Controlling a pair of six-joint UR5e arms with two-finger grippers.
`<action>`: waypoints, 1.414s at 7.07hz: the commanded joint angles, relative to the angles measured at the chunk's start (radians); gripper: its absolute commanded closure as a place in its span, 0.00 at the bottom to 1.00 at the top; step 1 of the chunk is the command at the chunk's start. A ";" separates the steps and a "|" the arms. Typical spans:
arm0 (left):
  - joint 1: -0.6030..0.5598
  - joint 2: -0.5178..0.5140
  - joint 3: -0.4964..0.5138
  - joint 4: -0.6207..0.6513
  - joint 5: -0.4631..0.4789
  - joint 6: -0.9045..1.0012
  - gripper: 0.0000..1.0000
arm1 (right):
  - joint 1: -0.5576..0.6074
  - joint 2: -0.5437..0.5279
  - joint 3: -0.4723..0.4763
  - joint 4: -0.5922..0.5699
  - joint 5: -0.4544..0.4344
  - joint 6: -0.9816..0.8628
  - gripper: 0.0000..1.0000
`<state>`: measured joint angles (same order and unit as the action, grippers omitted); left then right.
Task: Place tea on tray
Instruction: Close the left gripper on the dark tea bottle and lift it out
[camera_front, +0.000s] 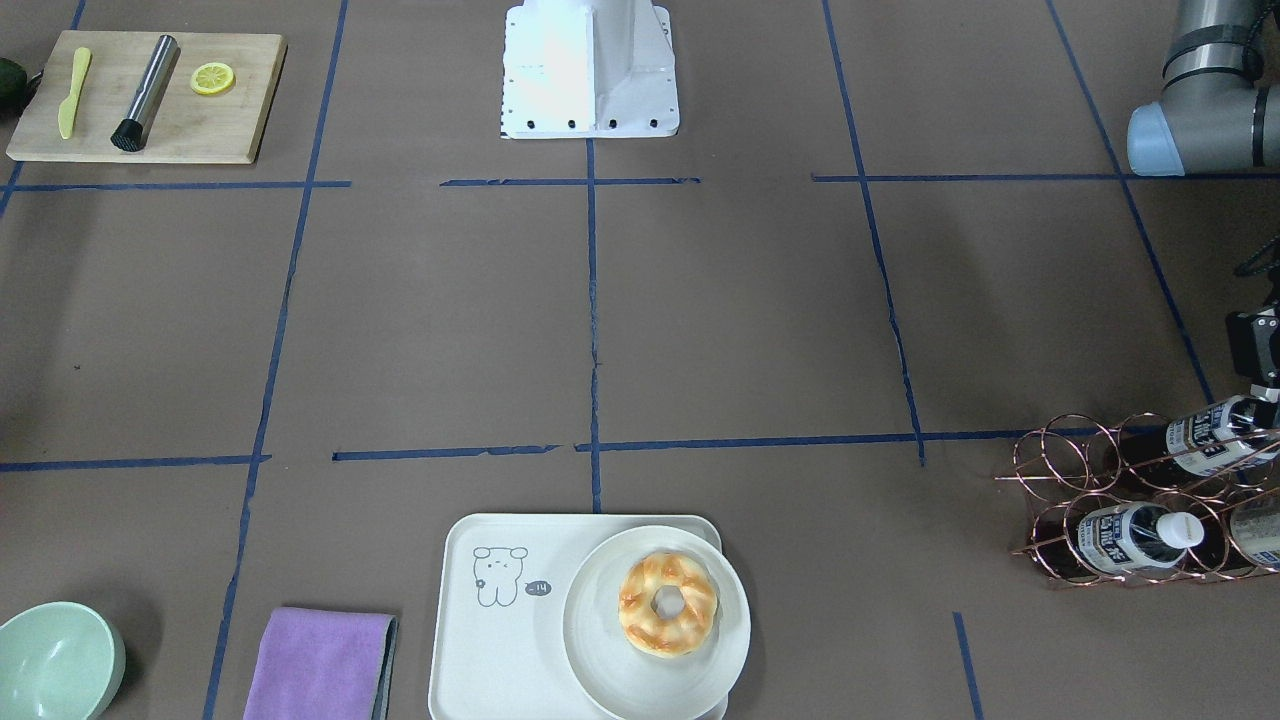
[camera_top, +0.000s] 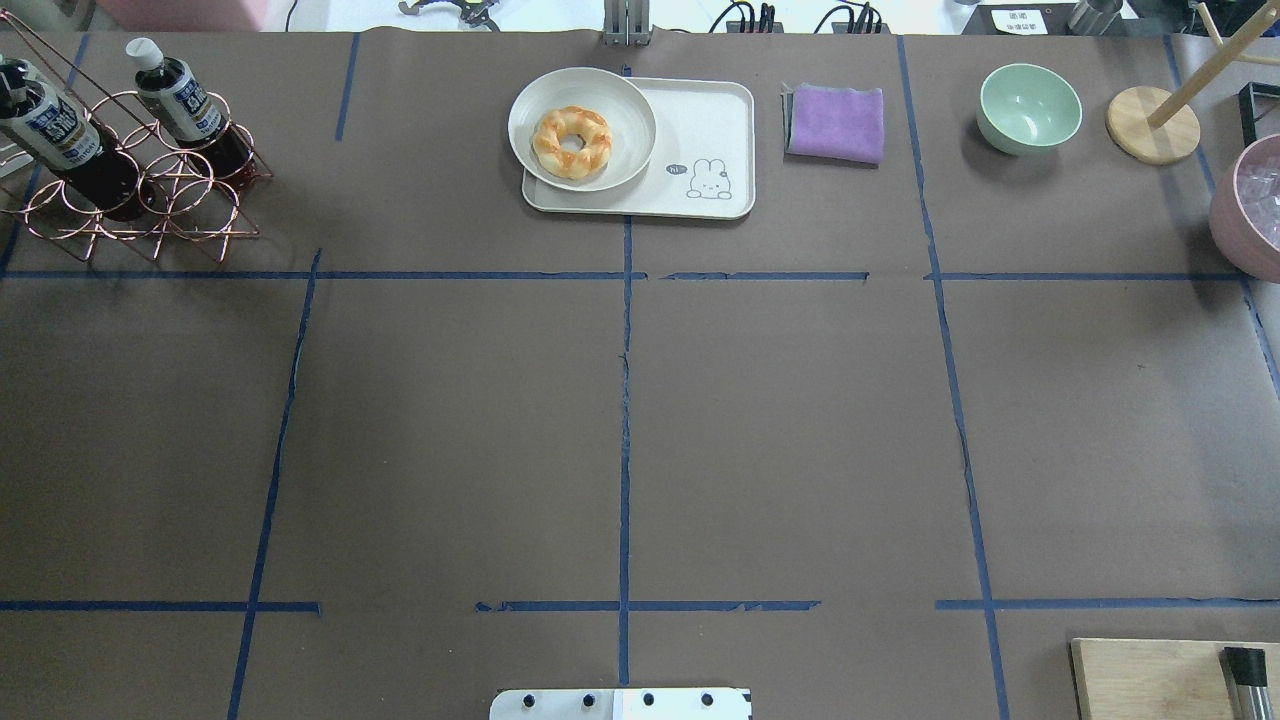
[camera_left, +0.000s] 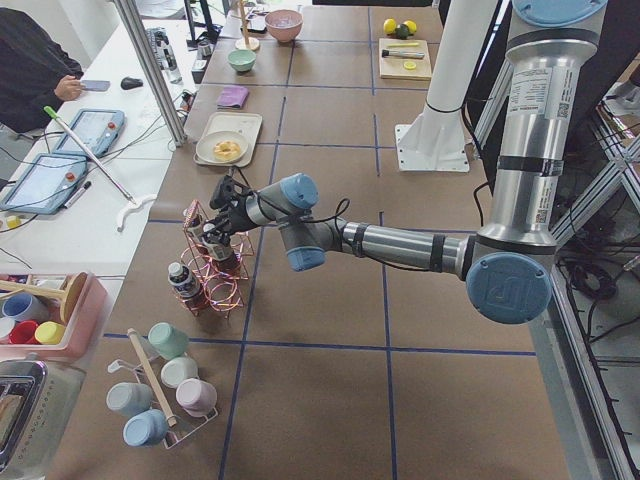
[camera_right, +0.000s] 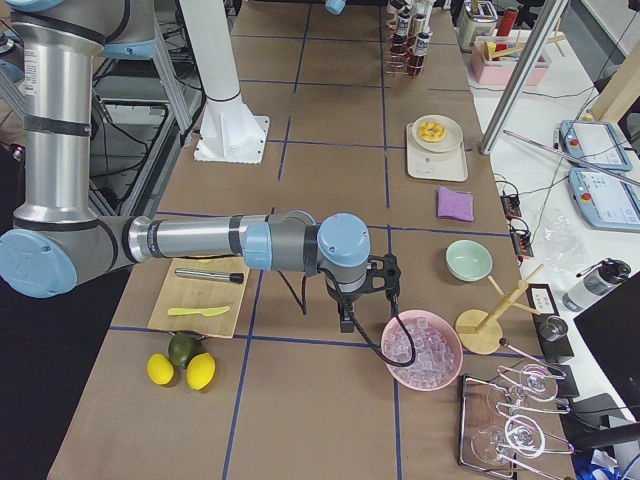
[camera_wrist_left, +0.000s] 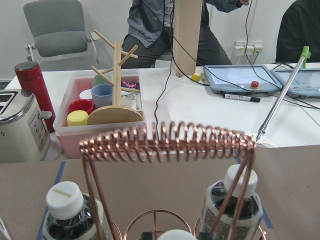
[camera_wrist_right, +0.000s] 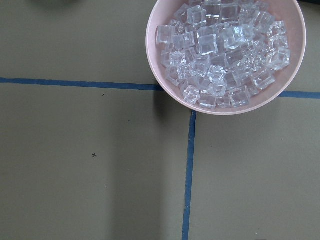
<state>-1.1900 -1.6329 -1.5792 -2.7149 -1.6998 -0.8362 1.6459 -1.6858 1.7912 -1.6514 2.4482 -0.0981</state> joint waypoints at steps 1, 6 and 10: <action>-0.026 0.022 -0.039 0.003 -0.007 0.002 1.00 | 0.000 -0.003 0.001 0.001 0.000 0.000 0.00; -0.160 0.166 -0.383 0.215 -0.195 -0.001 1.00 | 0.000 -0.015 -0.004 0.001 0.014 -0.005 0.00; 0.048 0.165 -0.498 0.323 -0.016 -0.092 1.00 | 0.000 -0.014 0.013 0.001 0.023 -0.003 0.00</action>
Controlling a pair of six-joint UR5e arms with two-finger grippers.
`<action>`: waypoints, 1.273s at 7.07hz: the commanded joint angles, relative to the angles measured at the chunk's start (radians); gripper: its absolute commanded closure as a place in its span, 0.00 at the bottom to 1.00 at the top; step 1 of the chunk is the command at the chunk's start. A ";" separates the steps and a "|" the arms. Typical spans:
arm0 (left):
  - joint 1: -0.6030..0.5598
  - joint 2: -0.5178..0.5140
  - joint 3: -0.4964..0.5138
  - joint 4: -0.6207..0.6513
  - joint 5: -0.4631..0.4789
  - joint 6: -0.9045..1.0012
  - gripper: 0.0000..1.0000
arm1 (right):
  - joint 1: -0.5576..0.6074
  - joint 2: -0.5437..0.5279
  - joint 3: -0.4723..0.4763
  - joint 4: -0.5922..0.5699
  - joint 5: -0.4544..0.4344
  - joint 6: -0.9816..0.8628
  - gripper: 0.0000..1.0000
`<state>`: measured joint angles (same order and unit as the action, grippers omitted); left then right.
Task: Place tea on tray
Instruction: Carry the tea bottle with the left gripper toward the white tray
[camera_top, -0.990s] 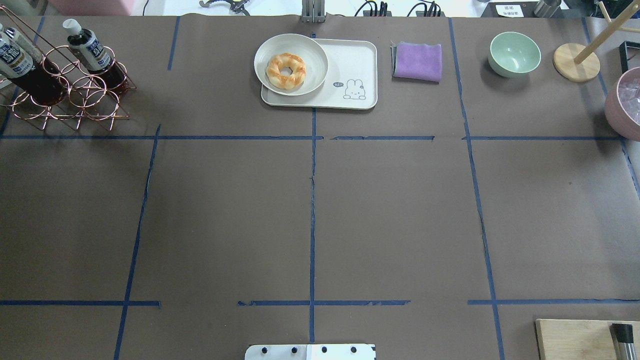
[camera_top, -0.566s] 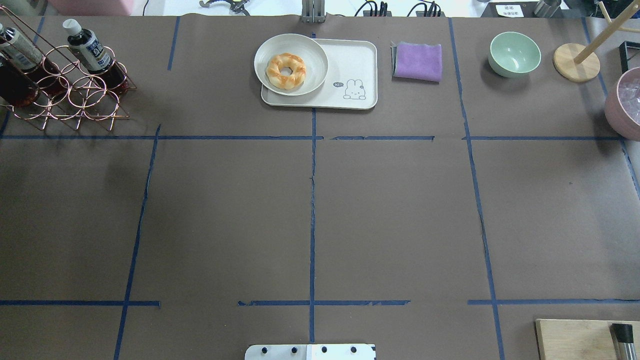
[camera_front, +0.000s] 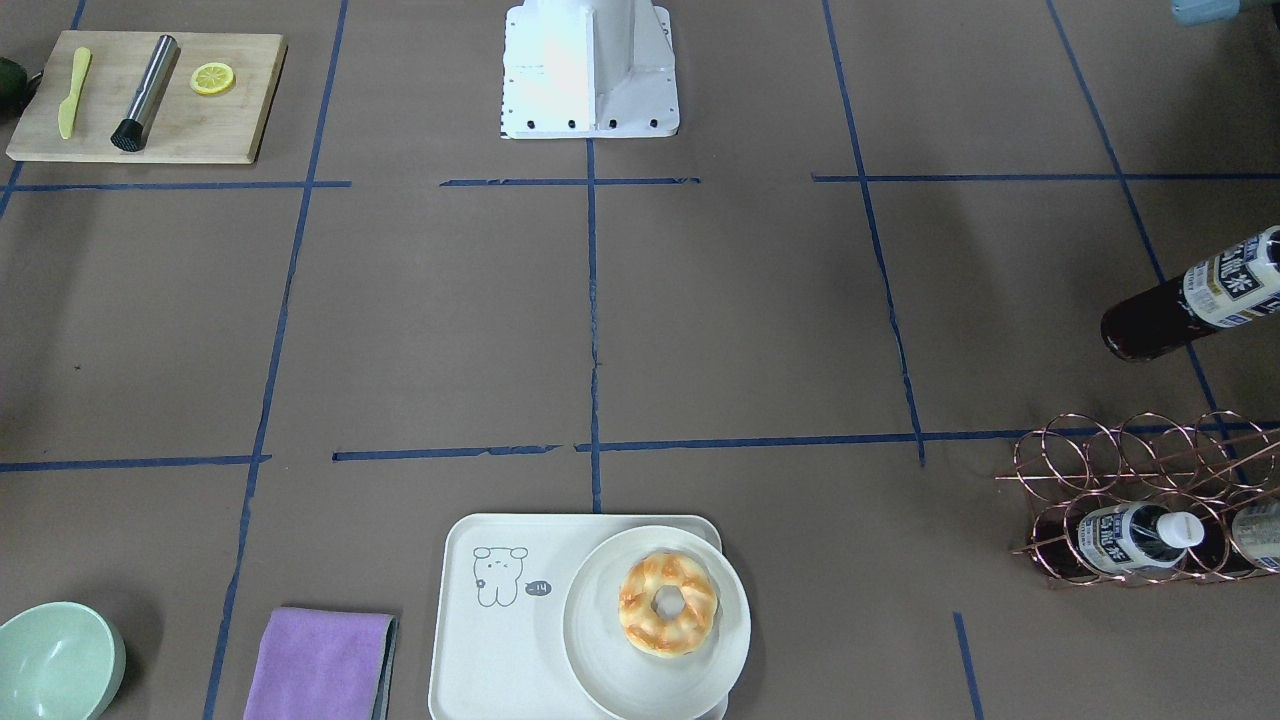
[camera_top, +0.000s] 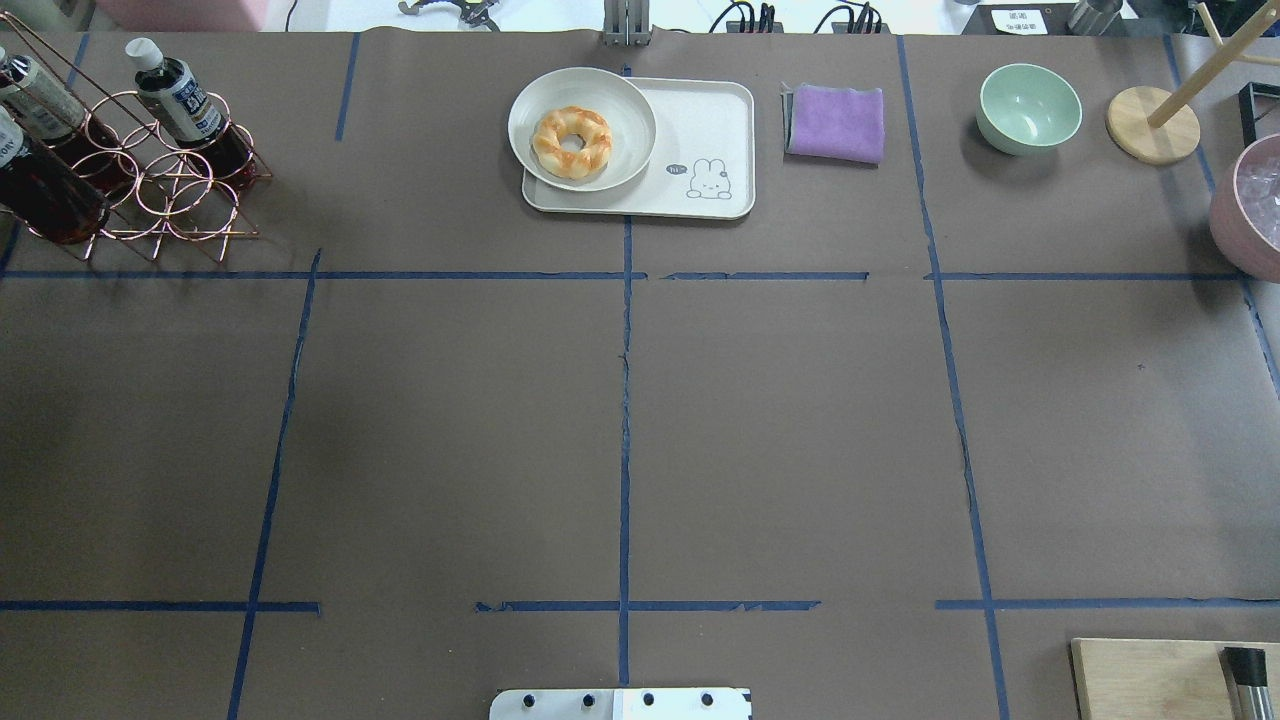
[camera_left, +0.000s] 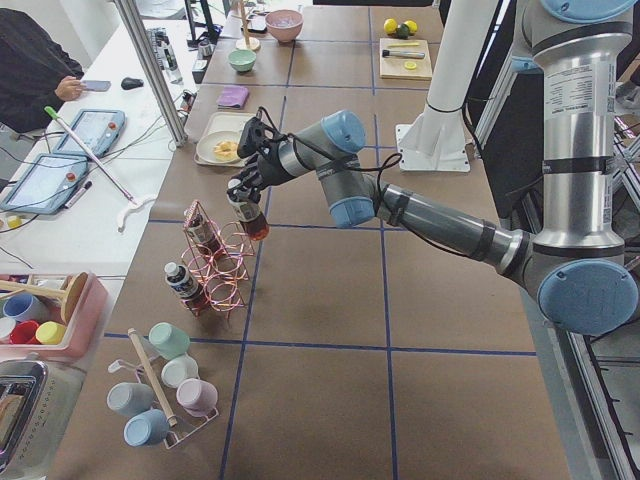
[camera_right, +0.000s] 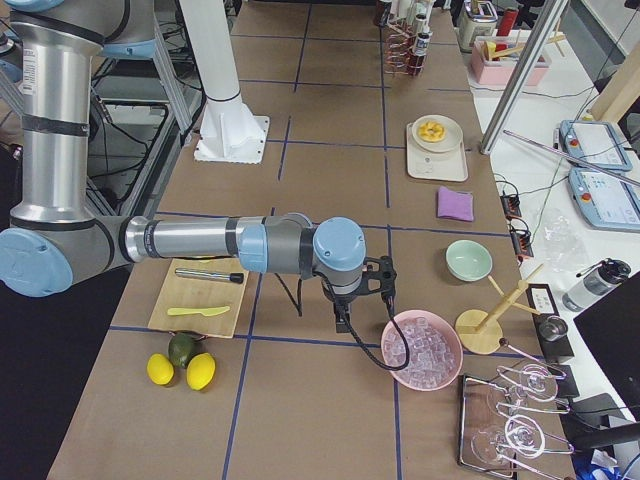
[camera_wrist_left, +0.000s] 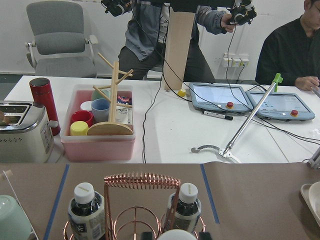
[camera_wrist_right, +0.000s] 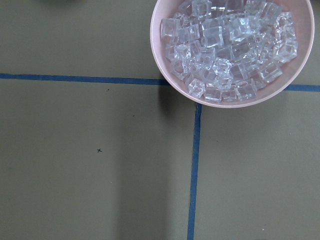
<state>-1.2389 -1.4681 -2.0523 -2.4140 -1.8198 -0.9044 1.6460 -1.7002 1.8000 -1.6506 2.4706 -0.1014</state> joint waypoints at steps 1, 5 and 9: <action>0.199 -0.020 -0.093 0.139 0.196 -0.028 1.00 | 0.000 0.002 0.005 0.000 0.001 0.000 0.00; 0.687 -0.440 -0.206 0.777 0.680 -0.304 1.00 | 0.000 0.004 0.005 0.000 0.001 0.000 0.00; 0.871 -0.746 0.057 0.883 0.847 -0.413 1.00 | 0.000 0.008 0.005 0.000 0.004 0.002 0.00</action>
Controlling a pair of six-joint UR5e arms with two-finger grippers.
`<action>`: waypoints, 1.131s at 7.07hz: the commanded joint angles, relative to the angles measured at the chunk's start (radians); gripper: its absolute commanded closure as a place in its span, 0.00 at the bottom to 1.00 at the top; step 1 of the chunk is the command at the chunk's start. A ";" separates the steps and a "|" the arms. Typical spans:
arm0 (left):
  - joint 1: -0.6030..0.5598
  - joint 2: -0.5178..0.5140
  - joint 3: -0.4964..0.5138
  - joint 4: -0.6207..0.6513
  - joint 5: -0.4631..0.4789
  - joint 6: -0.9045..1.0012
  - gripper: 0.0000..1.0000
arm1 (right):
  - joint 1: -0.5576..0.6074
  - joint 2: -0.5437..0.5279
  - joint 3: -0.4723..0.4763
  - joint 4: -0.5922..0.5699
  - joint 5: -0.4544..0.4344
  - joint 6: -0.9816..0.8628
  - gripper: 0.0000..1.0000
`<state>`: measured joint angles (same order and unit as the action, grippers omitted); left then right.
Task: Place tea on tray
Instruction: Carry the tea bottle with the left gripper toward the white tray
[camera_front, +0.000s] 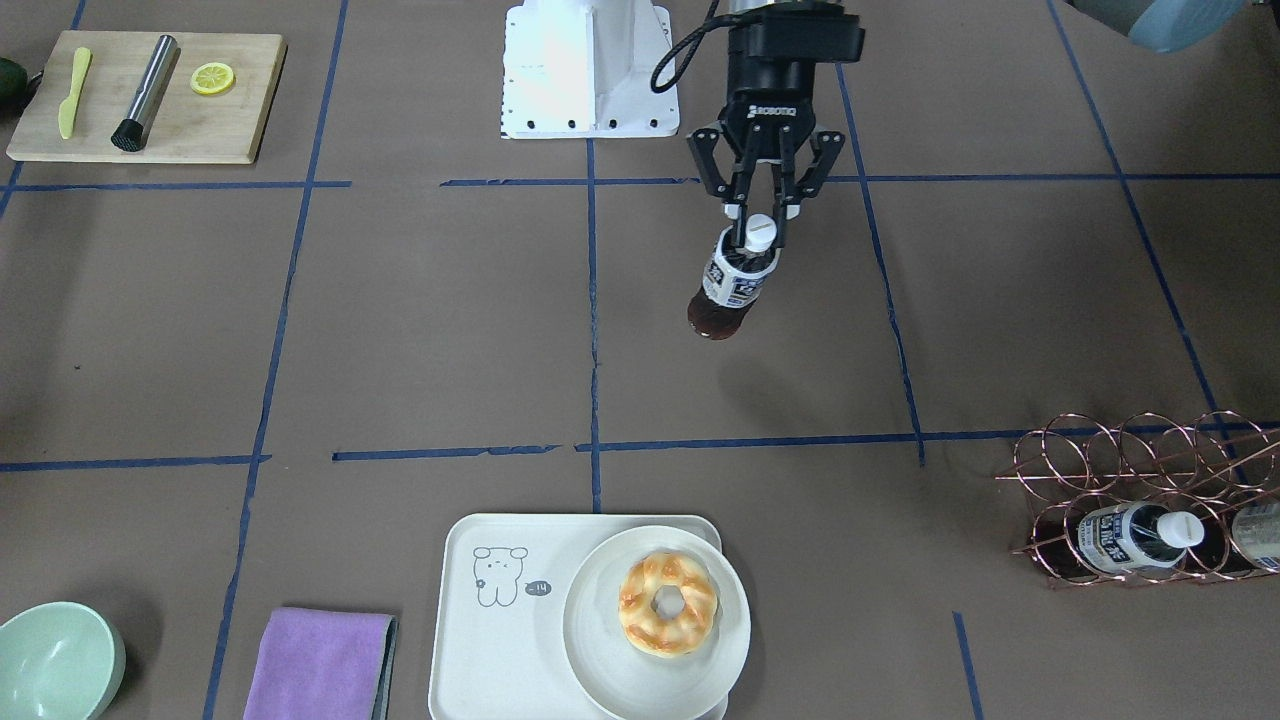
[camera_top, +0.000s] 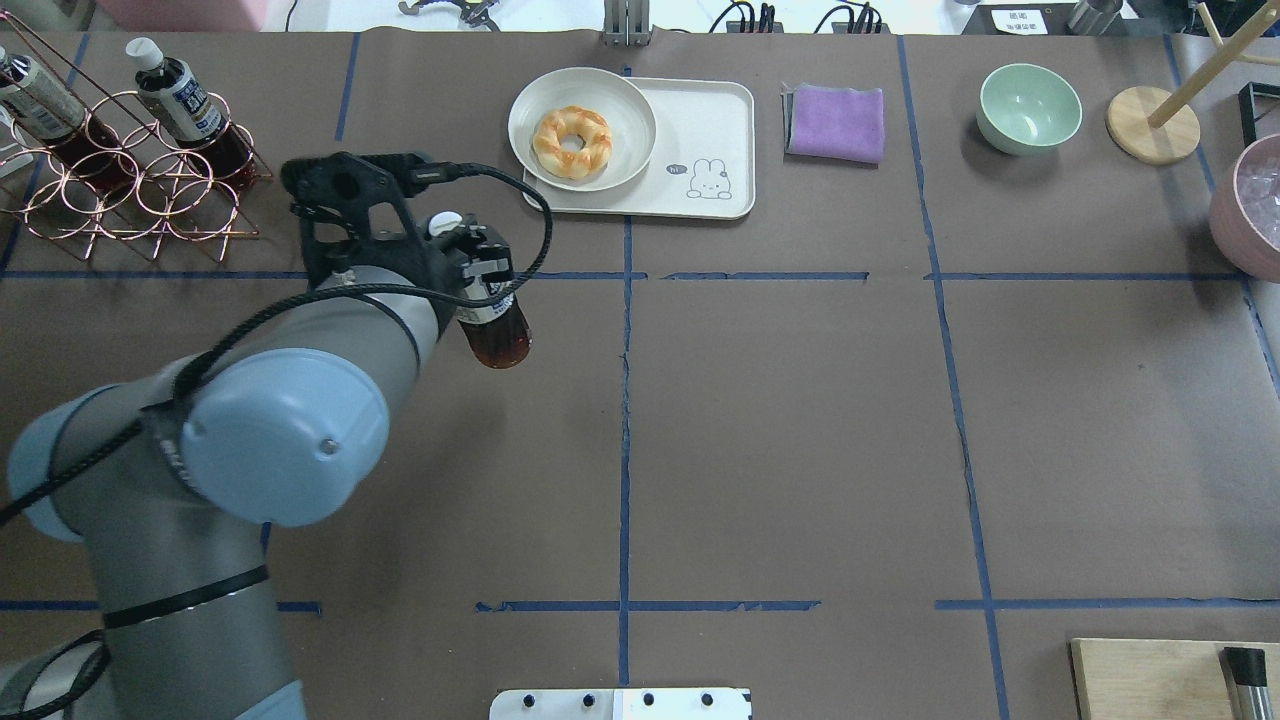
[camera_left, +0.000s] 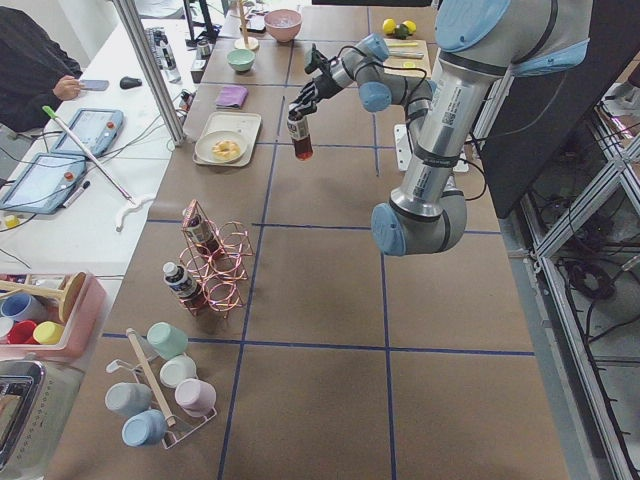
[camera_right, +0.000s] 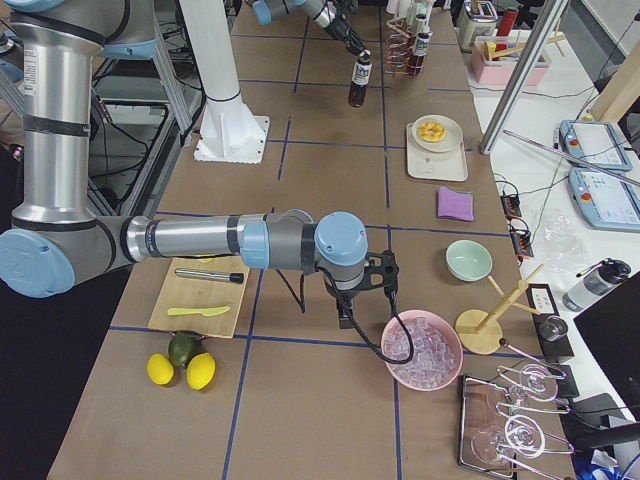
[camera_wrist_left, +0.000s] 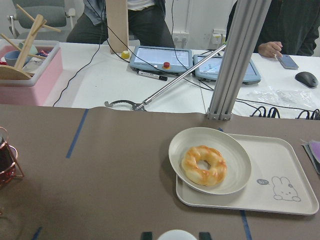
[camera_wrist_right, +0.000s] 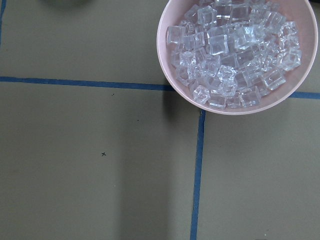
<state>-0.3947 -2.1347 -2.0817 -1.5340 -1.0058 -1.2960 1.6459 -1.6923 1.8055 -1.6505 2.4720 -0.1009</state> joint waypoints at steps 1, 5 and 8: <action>0.027 -0.124 0.144 -0.006 0.035 -0.049 1.00 | 0.000 -0.001 0.000 0.000 0.004 0.001 0.00; 0.050 -0.165 0.216 -0.057 0.035 -0.057 1.00 | 0.000 -0.003 0.000 0.000 0.004 0.001 0.00; 0.069 -0.203 0.290 -0.075 0.056 -0.081 1.00 | 0.000 -0.004 0.000 0.000 0.004 0.001 0.00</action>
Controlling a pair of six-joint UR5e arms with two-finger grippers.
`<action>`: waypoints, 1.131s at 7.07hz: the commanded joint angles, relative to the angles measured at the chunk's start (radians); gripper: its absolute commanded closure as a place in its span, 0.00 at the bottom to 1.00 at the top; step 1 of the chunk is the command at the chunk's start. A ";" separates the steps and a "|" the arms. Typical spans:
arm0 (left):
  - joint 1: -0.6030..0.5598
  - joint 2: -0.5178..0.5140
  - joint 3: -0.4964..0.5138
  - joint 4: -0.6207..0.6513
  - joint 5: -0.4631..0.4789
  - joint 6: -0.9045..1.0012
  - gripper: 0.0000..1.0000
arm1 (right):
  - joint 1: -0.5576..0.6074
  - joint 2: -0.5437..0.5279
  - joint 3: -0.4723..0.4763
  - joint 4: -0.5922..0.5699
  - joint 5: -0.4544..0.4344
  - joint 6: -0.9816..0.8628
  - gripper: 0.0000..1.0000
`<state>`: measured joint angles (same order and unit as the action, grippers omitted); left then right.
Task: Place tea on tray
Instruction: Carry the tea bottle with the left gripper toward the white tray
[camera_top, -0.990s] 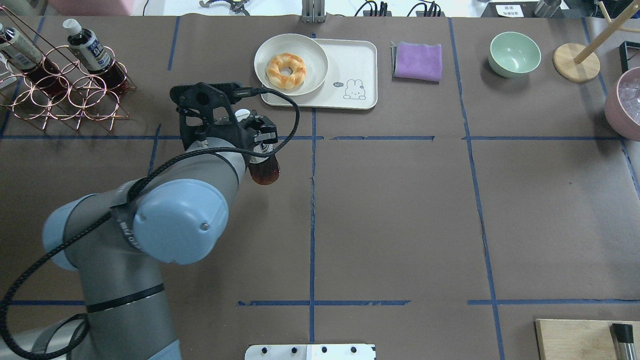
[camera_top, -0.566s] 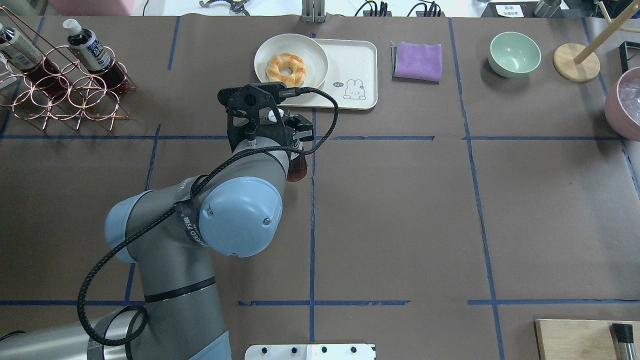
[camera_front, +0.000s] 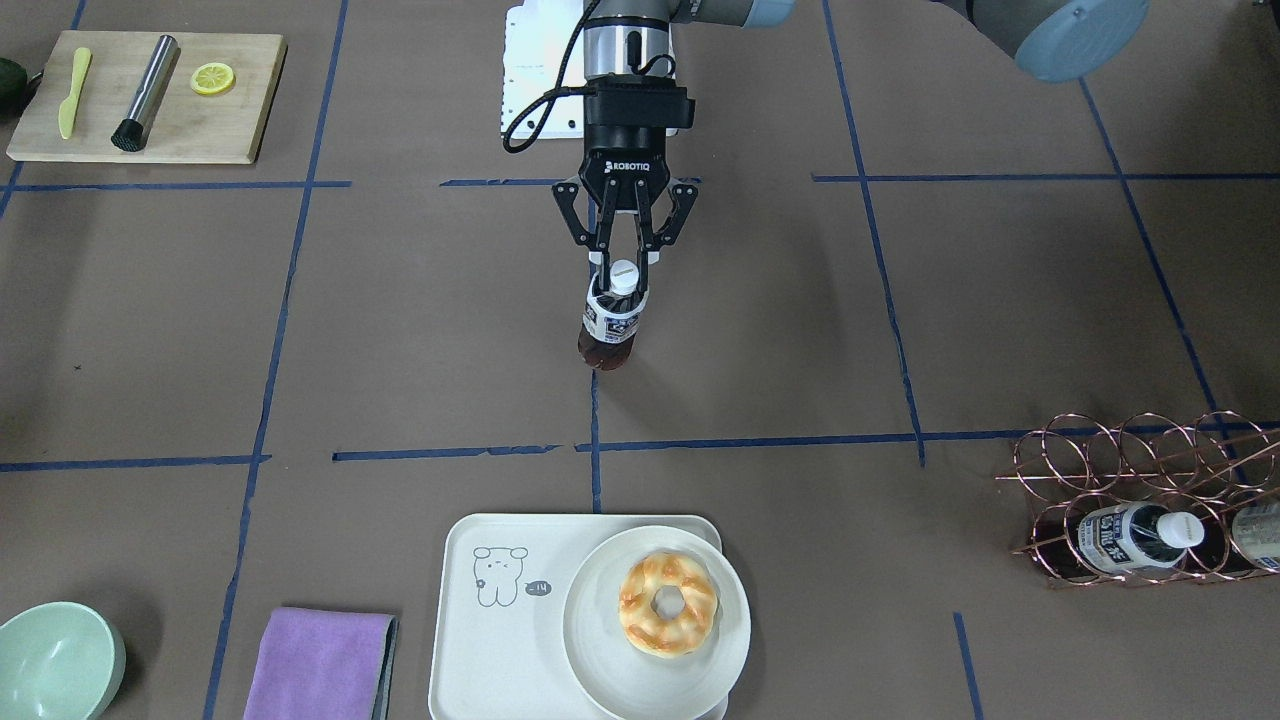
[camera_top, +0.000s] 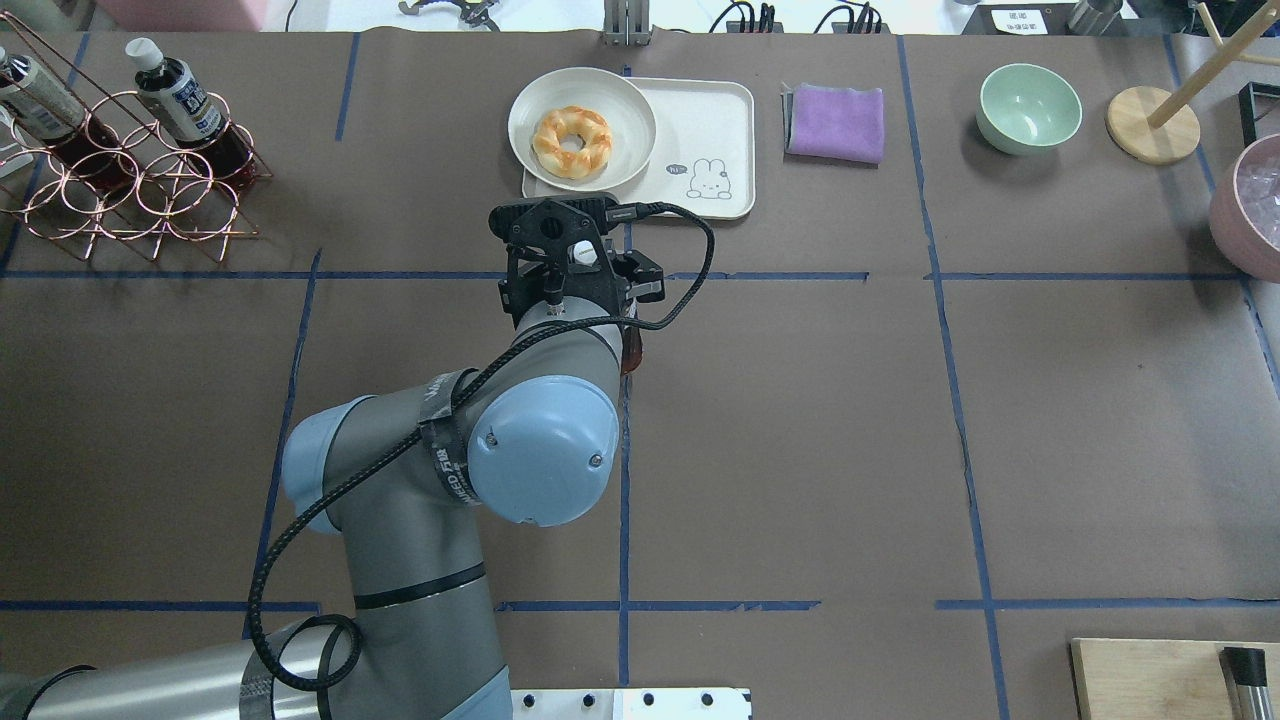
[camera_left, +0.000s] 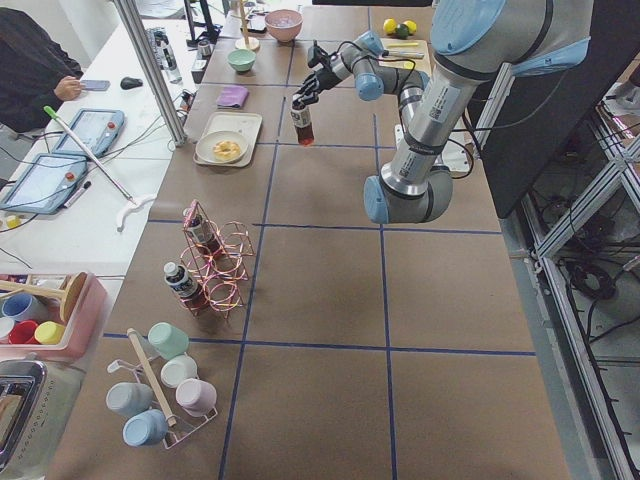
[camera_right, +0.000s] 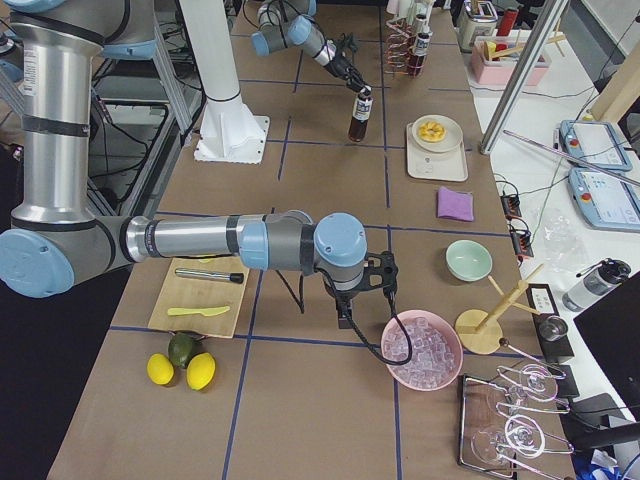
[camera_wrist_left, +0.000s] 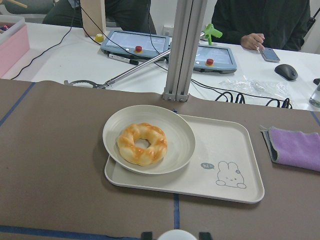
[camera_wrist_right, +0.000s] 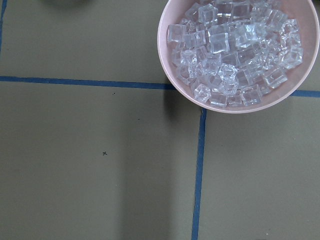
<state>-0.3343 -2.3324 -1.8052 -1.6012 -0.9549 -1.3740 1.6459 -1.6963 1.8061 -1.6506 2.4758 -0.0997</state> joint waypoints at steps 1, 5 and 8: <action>0.009 -0.004 0.013 -0.008 0.005 -0.004 1.00 | 0.000 0.000 -0.001 0.000 0.000 0.000 0.00; 0.011 -0.001 0.015 -0.019 0.005 -0.004 0.09 | 0.000 0.000 -0.001 0.000 0.000 0.000 0.00; 0.009 0.001 0.009 -0.020 0.005 -0.004 0.01 | 0.000 0.000 -0.001 0.000 0.000 0.000 0.00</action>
<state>-0.3240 -2.3311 -1.7925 -1.6208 -0.9496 -1.3775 1.6460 -1.6966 1.8055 -1.6506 2.4758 -0.0997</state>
